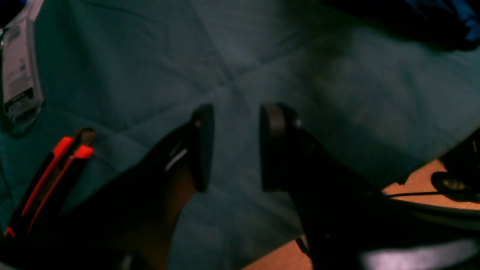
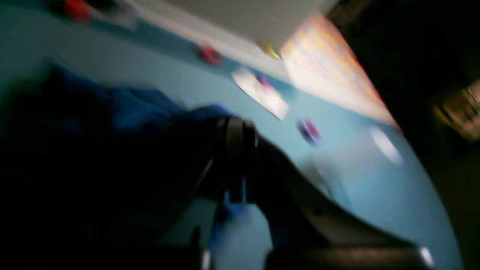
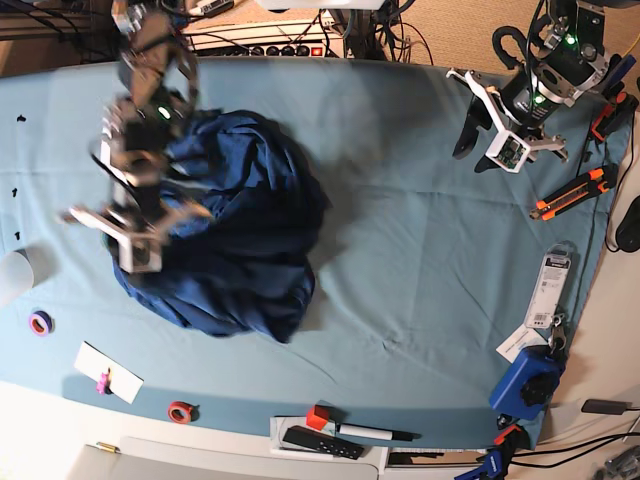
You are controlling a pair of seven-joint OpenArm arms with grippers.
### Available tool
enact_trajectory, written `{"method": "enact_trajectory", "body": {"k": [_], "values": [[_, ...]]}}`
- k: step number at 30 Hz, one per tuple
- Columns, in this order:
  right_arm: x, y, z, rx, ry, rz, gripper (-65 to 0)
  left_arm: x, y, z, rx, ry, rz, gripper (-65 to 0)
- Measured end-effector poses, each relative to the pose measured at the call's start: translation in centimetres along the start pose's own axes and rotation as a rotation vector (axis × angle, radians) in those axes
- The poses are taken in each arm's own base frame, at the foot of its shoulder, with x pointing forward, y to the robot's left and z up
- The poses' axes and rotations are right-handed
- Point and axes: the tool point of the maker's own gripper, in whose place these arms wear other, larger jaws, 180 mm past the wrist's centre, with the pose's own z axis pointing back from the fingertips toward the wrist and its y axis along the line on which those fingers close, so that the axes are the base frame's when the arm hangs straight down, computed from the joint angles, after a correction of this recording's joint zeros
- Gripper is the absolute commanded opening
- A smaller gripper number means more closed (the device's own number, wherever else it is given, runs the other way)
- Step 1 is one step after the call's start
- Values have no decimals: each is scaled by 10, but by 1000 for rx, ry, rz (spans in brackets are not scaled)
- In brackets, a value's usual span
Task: Layout the t-shirt on the table in an organized manner, then fold the t-shirt properly
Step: 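Lift and drag the t-shirt with the right gripper toward the table edge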
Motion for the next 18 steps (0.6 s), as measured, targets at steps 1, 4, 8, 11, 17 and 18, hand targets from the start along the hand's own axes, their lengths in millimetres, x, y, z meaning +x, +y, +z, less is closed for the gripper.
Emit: {"method": "enact_trajectory", "body": {"k": [1,4,8,11,17,18], "values": [[-10,-14,5,-29,26,17,-650,0,0,0,-1,-2,2,-437],[-44,-49,18,-115,123,59,-650,2,-3,0,-18,-11,19,-437],[-88,-84,37,-194,257,96,-650,3,-4,0,-26,-16,28,-437],[-110,-112,52,-262,328,123,-650,3,-4,0,-26,-15,26,-437],[-131,-149,71,-340,391,71,-650,3,-4,0,-26,-15,25,-437],[-132,-155,73,-355,400,67,-650,3,-4,0,-26,-15,26,-437]]}}
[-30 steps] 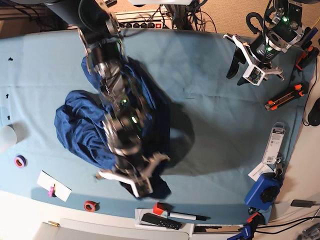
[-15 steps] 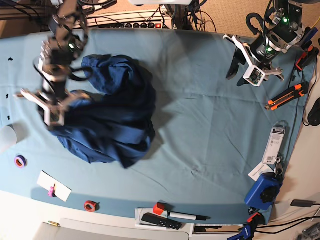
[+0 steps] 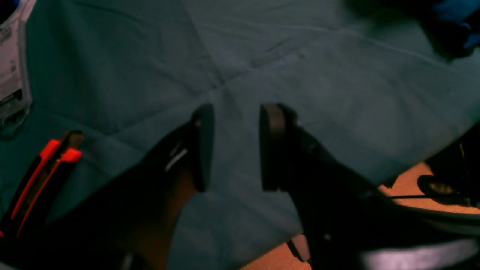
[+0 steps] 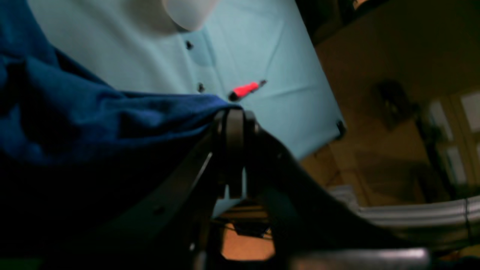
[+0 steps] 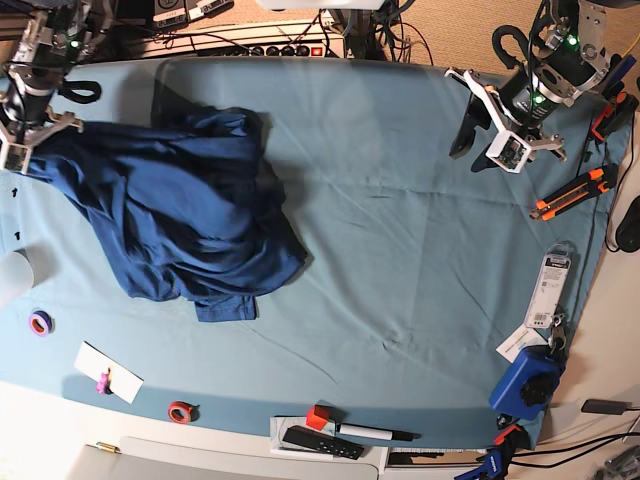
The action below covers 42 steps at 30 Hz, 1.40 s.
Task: Layout the t-shirt on the table in an organized manner, then fold the t-shirt properly
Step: 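Lift and drag the t-shirt with the right gripper toward the table edge, then pull the held t-shirt edge further out with the right gripper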
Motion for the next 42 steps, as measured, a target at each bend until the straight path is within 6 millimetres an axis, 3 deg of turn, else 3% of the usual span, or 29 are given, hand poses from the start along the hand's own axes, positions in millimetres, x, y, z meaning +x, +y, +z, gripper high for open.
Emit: {"method": "enact_trajectory", "body": {"k": [4,6,9,11,19,24,26,31,34,36,39,42], "values": [[-6,-15,-1,-33,20,-21,-650,0,0,0,0,0,0,-437],[-7,-8,-2,24,25,-3,-650,0,0,0,0,0,0,-437],[-8,8,0,117,30,24,-446,0,0,0,0,0,0,-437],[-8,11,0,133,28,21,-370,0,0,0,0,0,0,-437],[11,13,0,146,-69,-5,-370,0,0,0,0,0,-1,-437],[50,59,9,409,-205,-125,-370,0,0,0,0,-1,-1,-437],[57,73,3,452,-218,-157,-370,1,1,-1,2,0,-3,-437],[46,131,-28,582,-125,-205,-369,4,4,-3,6,-2,-9,-437],[38,178,-43,697,-57,-207,-305,4,4,-3,7,3,-10,-437],[35,202,-55,741,-9,-217,-298,4,4,-3,7,2,-10,-437],[35,223,-70,769,42,-237,-298,3,4,-3,7,6,-10,-437],[42,227,-81,770,55,-266,-298,3,4,-3,7,6,-9,-437]]}}
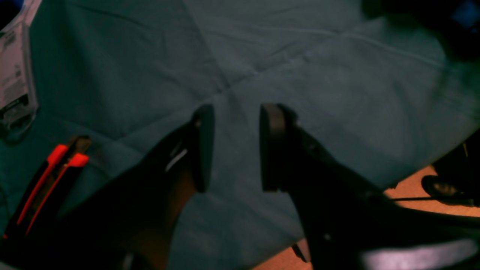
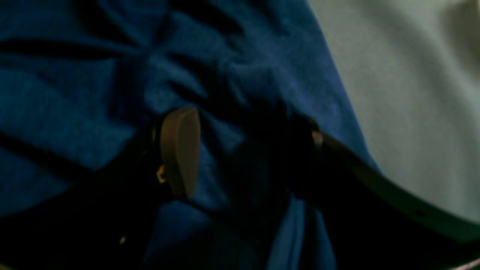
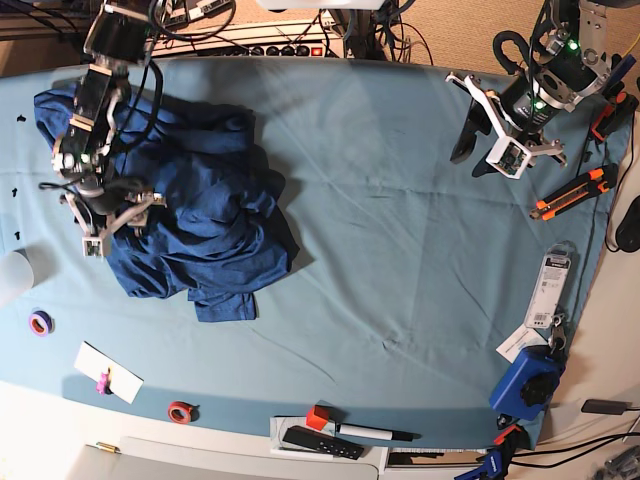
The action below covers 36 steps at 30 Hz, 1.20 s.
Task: Layout the t-shirt on the table in an organized manner, then fold the t-shirt properly
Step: 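Pull the held t-shirt edge further out with the right gripper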
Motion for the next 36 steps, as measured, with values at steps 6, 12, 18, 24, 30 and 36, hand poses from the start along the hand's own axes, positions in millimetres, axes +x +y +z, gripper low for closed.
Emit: {"method": "enact_trajectory", "body": {"k": [6,12,18,24,30,36], "values": [[22,0,-2,4,-47,-12,-299,5,4,-3,8,-10,-8,-437],[25,-1,-2,1,-56,-10,-607,4,15,-10,23,-10,-1,-437],[40,-10,0,-53,-141,44,-650,-14,22,-16,30,35,32,-437],[44,-35,3,-189,-140,33,-650,-27,30,-22,41,66,54,-437],[65,-57,12,-245,-213,80,-650,-32,33,-27,36,74,85,-437],[82,-100,29,-395,-231,117,-650,-27,32,-28,28,56,99,-437]]}}
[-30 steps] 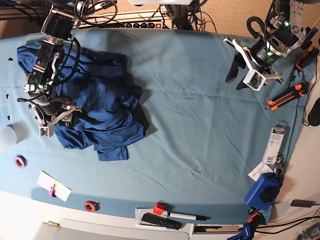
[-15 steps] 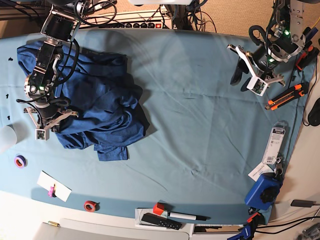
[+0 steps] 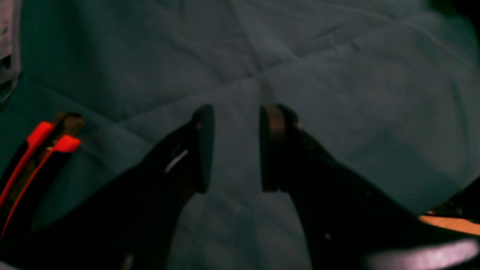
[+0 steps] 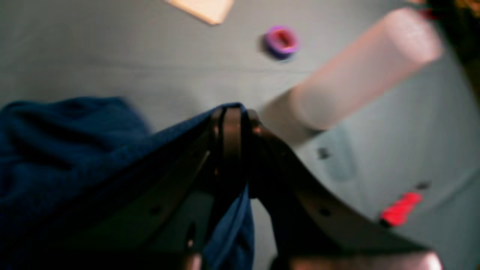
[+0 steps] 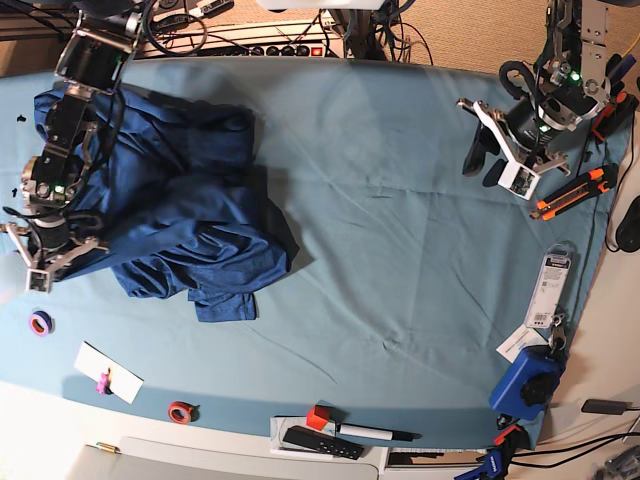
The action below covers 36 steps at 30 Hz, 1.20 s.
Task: Layout the t-shirt on the table in an organized manner, then fold the t-shirt properly
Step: 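Pull the held t-shirt edge further out with the right gripper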
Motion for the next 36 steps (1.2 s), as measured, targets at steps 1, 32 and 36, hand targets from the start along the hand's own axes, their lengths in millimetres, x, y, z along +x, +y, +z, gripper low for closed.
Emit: {"method": "enact_trajectory", "body": {"k": [1,32,36], "values": [[2,-4,0,-8,-4,6,-650,0,0,0,0,0,0,-437],[36,-104,-54,-250,16,-57,-386,-3,4,0,19,20,-25,-437],[27,-111,-52,-227,72,-77,-386,-3,4,0,19,20,-25,-437]]}}
